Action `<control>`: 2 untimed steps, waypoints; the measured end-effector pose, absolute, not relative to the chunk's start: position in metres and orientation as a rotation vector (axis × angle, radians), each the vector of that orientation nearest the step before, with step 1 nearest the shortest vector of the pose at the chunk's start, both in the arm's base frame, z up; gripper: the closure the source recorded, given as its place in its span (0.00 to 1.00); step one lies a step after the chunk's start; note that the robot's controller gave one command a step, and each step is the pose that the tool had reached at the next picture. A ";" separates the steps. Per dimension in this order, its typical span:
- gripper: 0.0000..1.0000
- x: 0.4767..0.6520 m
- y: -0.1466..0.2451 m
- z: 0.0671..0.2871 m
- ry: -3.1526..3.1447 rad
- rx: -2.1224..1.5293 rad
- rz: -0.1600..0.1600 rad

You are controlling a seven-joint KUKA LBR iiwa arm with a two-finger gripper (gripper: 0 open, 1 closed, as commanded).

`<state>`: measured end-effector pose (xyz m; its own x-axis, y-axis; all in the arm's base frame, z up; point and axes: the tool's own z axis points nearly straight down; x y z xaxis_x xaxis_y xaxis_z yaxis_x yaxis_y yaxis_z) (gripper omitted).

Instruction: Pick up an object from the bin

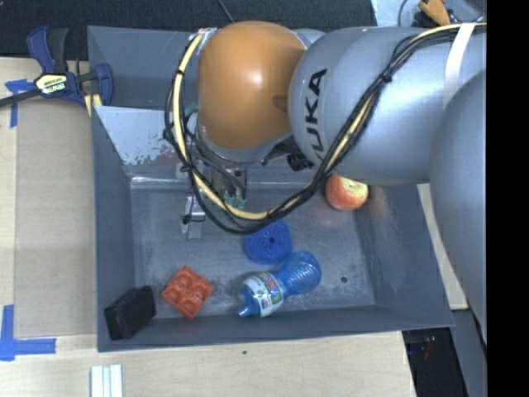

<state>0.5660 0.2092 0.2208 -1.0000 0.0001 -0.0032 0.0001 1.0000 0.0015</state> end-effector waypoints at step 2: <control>0.00 0.576 0.132 0.094 3.123 -0.160 0.006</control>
Offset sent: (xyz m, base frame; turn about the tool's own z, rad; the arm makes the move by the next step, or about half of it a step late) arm 0.0104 -0.0919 -0.1400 -0.1112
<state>0.5756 0.1325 0.0940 -0.9947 -0.1019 -0.0148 -0.1019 0.9948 0.0033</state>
